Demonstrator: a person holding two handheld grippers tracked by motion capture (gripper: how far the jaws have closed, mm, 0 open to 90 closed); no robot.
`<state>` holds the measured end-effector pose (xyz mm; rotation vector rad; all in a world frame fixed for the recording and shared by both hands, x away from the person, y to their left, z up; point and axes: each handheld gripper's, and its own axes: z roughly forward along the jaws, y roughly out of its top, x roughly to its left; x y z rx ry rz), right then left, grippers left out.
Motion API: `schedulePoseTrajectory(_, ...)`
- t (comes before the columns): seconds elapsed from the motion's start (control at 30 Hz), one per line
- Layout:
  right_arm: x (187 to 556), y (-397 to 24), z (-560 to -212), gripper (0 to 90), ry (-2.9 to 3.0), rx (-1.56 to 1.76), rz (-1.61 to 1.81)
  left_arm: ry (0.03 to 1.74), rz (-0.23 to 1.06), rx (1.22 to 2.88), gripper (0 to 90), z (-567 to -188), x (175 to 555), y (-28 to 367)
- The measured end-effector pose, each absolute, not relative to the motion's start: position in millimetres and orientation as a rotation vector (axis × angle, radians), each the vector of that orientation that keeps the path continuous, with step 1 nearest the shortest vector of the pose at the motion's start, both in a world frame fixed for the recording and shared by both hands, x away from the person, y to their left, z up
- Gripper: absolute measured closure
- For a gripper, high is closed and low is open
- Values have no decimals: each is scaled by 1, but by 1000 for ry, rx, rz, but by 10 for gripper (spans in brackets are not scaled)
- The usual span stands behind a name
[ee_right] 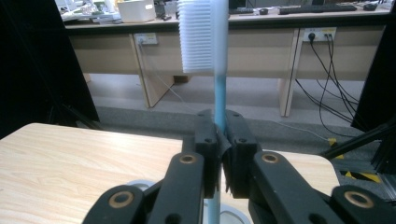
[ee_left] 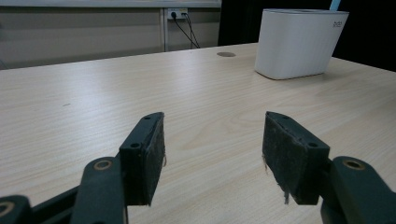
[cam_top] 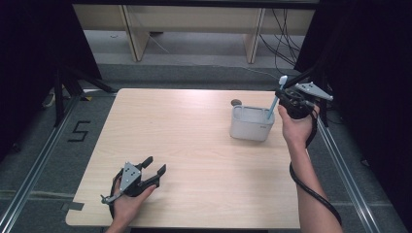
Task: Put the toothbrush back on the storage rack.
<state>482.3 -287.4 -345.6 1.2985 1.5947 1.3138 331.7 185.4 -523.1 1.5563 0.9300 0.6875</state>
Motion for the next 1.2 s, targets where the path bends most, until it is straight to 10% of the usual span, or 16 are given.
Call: schedulePoseTrajectory(1.2,483,-281,-386,858,1647,1357,1262,926,682,1559,387,-523,332,185)
